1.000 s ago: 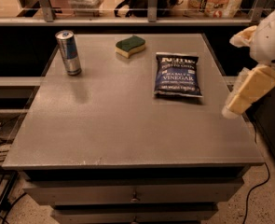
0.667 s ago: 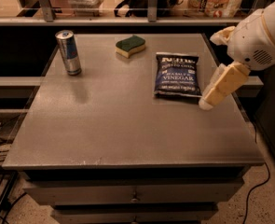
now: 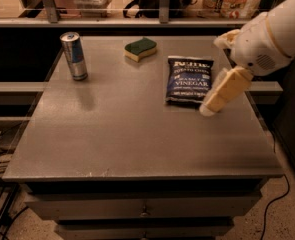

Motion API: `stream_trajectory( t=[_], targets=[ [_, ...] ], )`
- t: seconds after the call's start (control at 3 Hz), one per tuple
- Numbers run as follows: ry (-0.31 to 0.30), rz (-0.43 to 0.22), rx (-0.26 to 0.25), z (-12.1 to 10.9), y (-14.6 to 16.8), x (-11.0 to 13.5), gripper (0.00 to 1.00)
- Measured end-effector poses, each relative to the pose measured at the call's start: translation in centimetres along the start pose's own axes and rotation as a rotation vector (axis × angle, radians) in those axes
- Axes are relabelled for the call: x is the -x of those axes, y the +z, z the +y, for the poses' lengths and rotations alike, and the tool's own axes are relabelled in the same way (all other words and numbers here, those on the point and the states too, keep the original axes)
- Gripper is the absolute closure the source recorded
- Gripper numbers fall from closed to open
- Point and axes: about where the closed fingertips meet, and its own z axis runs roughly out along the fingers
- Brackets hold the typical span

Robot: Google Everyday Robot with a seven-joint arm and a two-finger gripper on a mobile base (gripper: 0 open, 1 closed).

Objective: Pick redbull can

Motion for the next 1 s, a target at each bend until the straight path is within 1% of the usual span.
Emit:
stream_trajectory(
  t=[0.33, 0.67, 1.0],
  targets=[
    [-0.023, -0.111, 0.044, -0.2, 4.0, 4.3, 0.00],
    [-0.042, -0.205, 0.072, -0.9, 7.8, 8.3, 0.00],
    [-0.058, -0.257, 0.094, -1.8, 10.7, 11.2, 0.00]
  ],
)
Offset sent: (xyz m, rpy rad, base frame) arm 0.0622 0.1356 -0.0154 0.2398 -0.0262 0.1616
